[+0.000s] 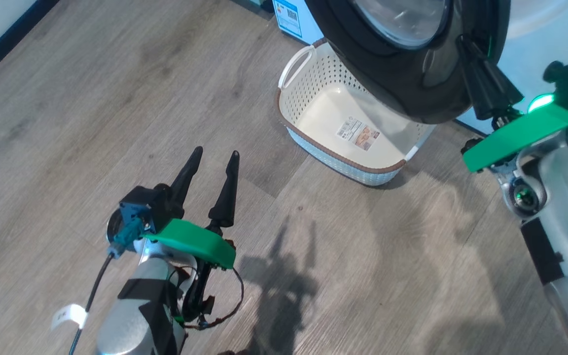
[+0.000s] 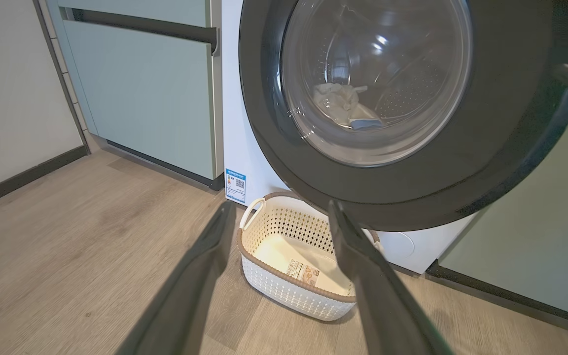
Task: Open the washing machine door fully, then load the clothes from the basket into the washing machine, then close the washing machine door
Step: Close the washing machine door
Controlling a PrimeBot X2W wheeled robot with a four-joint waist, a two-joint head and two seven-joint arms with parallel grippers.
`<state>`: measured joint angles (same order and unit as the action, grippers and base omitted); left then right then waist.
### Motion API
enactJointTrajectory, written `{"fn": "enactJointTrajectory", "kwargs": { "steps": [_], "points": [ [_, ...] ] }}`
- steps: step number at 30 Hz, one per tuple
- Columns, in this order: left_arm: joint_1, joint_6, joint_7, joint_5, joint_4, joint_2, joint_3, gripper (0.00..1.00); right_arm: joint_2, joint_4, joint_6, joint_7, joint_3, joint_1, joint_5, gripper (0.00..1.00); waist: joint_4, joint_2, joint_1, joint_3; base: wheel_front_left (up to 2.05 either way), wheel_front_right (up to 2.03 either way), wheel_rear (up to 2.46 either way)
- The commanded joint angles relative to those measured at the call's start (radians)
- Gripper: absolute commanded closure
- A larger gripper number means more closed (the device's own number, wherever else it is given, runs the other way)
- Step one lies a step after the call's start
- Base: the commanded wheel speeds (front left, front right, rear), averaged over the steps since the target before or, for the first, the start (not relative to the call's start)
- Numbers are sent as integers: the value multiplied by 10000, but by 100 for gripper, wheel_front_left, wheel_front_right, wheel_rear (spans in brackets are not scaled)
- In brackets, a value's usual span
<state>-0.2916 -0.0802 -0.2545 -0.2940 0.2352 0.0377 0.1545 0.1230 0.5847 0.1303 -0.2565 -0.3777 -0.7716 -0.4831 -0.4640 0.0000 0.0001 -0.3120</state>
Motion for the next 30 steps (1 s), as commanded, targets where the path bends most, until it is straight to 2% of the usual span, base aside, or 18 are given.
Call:
{"fn": "enactJointTrajectory", "kwargs": {
  "steps": [1,12,30],
  "points": [
    [-326,60,-72,-148,-370,126,-361,0,-214,-168,4,-53,193,-524,51,100,14,0,-1,-112,0,0,0],
    [-656,302,-72,-745,-626,126,-239,0,-1,634,4,-53,1266,-1482,136,100,-117,0,-1,-905,0,0,0],
    [-1017,436,-72,-1139,-732,126,87,0,836,2202,4,-53,1955,-3932,-561,100,-324,0,-1,-1722,0,0,0]
  ]
}}
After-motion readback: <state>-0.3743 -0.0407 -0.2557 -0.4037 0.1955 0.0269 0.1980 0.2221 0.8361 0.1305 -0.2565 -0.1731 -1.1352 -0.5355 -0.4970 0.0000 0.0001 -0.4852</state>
